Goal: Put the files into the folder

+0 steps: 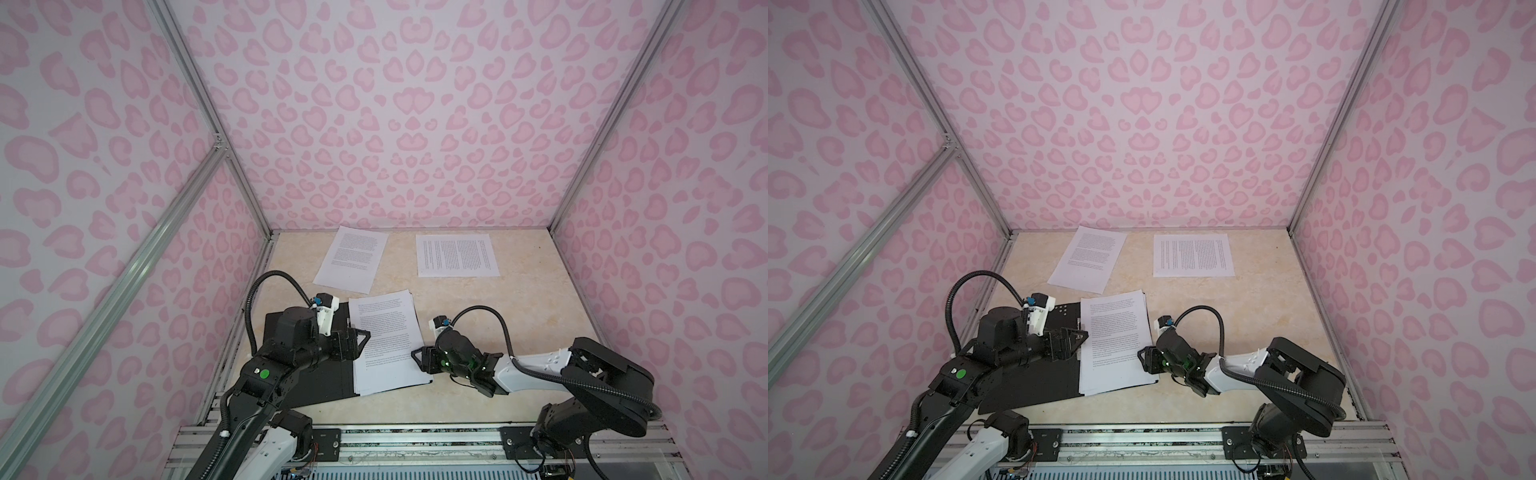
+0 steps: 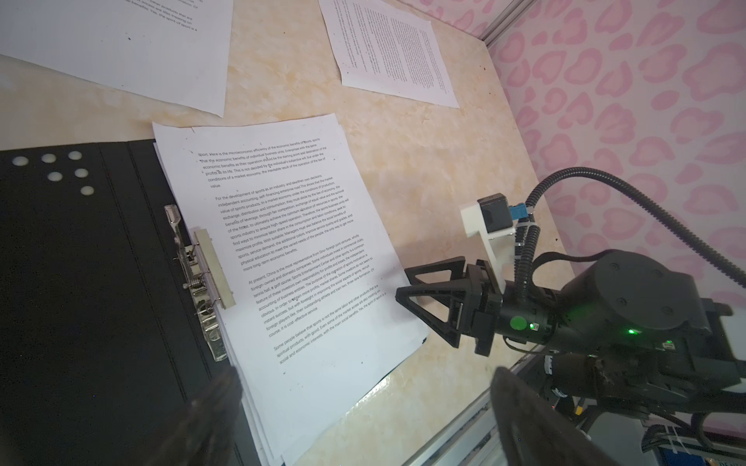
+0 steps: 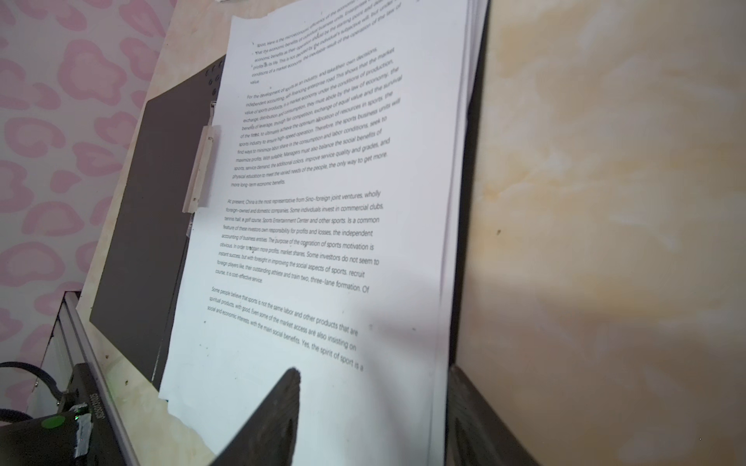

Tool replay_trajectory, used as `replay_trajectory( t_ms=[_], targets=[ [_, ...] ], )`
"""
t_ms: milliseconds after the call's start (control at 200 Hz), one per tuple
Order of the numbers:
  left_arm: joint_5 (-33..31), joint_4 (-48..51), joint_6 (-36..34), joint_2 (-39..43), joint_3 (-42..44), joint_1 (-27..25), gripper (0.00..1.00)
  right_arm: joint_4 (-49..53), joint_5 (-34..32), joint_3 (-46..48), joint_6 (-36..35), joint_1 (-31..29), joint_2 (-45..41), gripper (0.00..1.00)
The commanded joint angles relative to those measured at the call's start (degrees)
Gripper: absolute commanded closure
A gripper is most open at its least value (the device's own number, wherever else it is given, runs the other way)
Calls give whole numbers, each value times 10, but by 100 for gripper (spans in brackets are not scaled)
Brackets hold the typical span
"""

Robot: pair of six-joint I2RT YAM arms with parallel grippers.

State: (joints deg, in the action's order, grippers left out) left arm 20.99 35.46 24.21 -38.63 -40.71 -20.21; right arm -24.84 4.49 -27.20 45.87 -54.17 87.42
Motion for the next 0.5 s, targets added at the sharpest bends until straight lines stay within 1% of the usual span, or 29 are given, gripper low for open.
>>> replay_trajectory(
  t_ms=[0, 495],
  targets=[
    [-2, -2, 0, 1, -1, 0, 3, 15, -18, -4, -8, -4, -1, 42],
    [-1, -2, 0, 3, -1, 1, 3, -13, 6, -8, 0, -9, 18, 42]
  ],
)
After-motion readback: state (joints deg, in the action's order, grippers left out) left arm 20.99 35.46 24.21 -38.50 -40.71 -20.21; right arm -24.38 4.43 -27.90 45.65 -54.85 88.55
